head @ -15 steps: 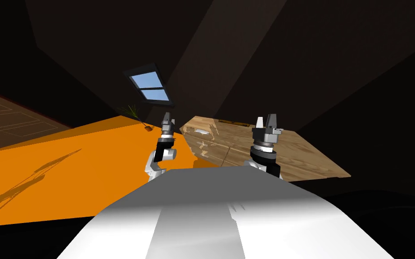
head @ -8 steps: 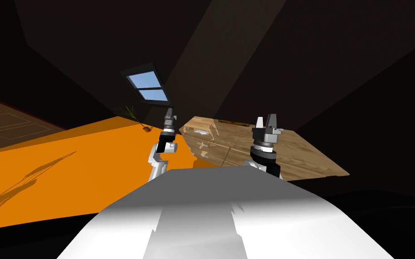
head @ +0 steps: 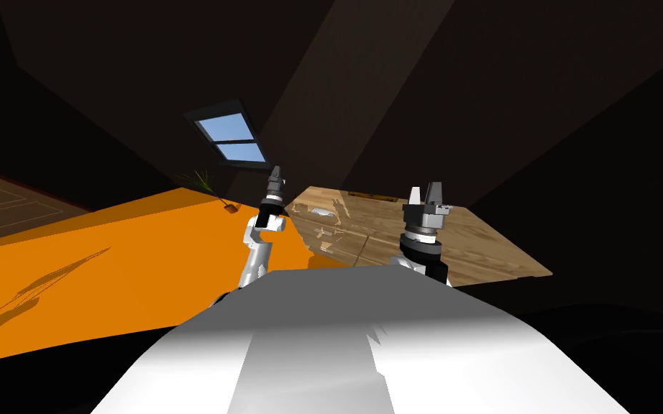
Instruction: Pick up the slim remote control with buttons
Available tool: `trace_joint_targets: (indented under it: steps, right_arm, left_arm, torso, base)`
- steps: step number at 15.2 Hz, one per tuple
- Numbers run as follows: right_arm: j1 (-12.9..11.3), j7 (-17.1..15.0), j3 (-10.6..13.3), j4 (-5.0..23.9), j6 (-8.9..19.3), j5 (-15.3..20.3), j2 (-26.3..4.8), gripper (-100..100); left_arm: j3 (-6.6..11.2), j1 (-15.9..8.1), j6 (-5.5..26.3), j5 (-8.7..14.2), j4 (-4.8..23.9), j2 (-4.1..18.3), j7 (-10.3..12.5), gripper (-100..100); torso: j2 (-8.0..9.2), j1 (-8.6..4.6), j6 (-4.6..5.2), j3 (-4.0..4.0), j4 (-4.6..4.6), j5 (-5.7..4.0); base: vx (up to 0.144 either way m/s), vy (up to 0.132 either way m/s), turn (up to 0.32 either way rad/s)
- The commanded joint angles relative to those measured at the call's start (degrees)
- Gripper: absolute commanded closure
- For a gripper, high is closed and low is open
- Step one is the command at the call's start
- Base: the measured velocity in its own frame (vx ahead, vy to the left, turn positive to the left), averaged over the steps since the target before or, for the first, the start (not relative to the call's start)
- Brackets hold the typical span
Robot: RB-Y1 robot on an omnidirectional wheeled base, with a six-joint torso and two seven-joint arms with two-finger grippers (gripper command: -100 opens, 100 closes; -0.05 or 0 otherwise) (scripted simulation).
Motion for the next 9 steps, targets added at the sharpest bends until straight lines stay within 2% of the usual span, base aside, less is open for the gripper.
trace_joint_targets:
  steps: [1, 2, 4, 5, 7, 8, 9]
  right_arm:
    - [0.0, 0.0, 0.0, 0.0, 0.0, 0.0, 0.0, 0]
    - [0.0, 0.0, 0.0, 0.0, 0.0, 0.0, 0.0, 0]
    - [0.0, 0.0, 0.0, 0.0, 0.0, 0.0, 0.0, 0]
    - [0.0, 0.0, 0.0, 0.0, 0.0, 0.0, 0.0, 0]
    - [0.0, 0.0, 0.0, 0.0, 0.0, 0.0, 0.0, 0]
    - [0.0, 0.0, 0.0, 0.0, 0.0, 0.0, 0.0, 0]
    - [0.0, 0.0, 0.0, 0.0, 0.0, 0.0, 0.0, 0]
  left_arm:
    - [0.1, -2.3, 1.2, 0.1, 0.9, 0.3, 0.2, -100]
    - [0.3, -3.9, 3.6, 0.1, 3.4, 0.8, 0.4, -100]
    - [0.3, -6.4, 4.3, 0.1, 3.8, 0.8, 0.4, -100]
    - [0.5, -7.8, 6.4, 0.2, 6.3, 1.2, 0.6, -100]
    - [0.5, -10.5, 7.6, 0.2, 6.9, 1.2, 0.6, -100]
    - [0.69, -12.0, 9.4, 0.3, 9.5, 1.5, 0.9, -100]
    - [0.69, -13.4, 10.4, 0.3, 10.2, 1.5, 0.9, -100]
  torso:
    - [0.0, 0.0, 0.0, 0.0, 0.0, 0.0]
    - [0.01, -0.01, -0.01, 0.01, 0.0, 0.0]
    - [0.0, 0.0, 0.0, 0.0, 0.0, 0.0]
    - [0.01, -0.02, -0.01, 0.01, 0.0, 0.0]
    - [0.01, -0.01, 0.0, 0.0, 0.0, 0.0]
    - [0.02, -0.02, -0.01, 0.01, 0.0, 0.0]
    - [0.01, -0.02, 0.0, 0.01, 0.0, 0.0]
  base:
    - [0.011, 0.022, -0.025]
    - [0.017, 0.026, -0.056]
    - [0.014, 0.025, -0.045]
    - [0.013, 0.024, -0.058]
    - [0.011, 0.025, -0.044]
    - [0.013, 0.023, -0.055]
    - [0.012, 0.028, -0.066]
